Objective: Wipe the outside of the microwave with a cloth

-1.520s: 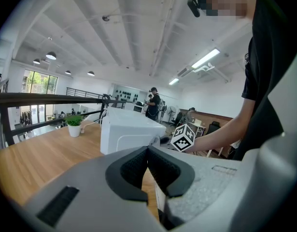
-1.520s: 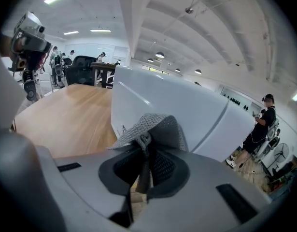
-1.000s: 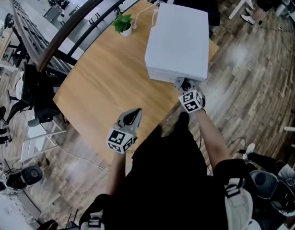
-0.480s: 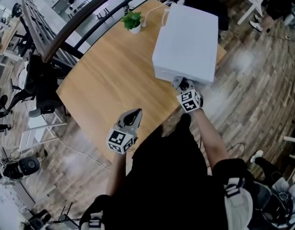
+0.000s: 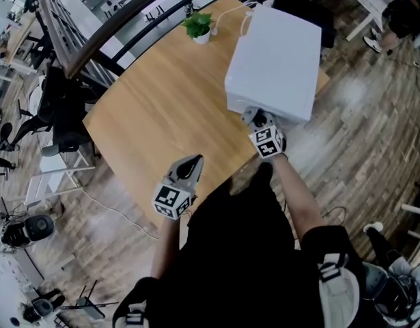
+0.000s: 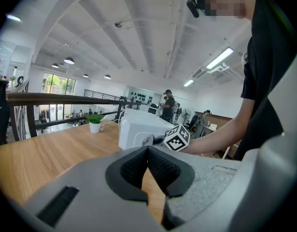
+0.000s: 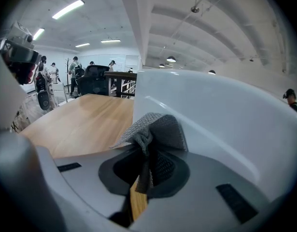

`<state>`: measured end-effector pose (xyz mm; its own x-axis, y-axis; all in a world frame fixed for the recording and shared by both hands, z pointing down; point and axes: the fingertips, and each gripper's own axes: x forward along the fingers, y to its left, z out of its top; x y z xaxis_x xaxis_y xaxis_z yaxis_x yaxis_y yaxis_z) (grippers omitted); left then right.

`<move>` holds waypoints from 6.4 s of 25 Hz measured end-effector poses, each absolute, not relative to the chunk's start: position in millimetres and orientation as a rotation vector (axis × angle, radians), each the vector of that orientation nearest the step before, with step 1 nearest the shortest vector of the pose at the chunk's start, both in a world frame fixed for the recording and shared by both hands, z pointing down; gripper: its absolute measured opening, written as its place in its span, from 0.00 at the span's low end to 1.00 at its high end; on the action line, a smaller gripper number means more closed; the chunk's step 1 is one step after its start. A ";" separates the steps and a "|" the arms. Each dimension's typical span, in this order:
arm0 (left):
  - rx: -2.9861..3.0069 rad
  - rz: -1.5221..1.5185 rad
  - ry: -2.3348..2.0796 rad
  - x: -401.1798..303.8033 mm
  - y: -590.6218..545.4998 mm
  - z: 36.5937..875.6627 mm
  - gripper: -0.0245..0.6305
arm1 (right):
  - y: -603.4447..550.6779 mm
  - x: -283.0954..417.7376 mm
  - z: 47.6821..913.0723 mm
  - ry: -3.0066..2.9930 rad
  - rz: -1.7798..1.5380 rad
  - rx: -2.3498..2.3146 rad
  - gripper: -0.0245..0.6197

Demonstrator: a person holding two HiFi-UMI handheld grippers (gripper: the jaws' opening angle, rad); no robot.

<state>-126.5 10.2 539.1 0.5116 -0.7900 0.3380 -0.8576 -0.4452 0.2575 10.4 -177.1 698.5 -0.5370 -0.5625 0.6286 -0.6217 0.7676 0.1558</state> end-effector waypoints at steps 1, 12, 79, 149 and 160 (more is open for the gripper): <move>2.364 0.233 -1.365 -127.1 10.5 539.3 0.04 | -177.8 7.5 699.1 -2.280 0.113 0.877 0.06; 2.335 0.231 -1.412 -141.7 19.7 540.7 0.04 | -182.6 -25.3 696.5 -2.319 0.146 0.878 0.06; 2.330 0.330 -1.370 -174.8 49.2 552.9 0.04 | -186.5 -53.8 754.6 -2.253 0.309 0.938 0.06; 2.496 0.326 -1.110 -76.7 12.1 540.9 0.04 | -159.9 183.9 764.4 -1.967 0.450 1.221 0.07; 2.489 0.324 -1.119 -72.3 10.0 541.4 0.04 | -158.5 195.7 778.8 -1.933 0.482 1.220 0.07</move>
<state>-72.3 10.0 541.4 0.6542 -0.6642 0.3617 -0.7547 -0.6044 0.2551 195.7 -158.5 778.8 -0.2308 -0.5823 0.7795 -0.8803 0.4662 0.0876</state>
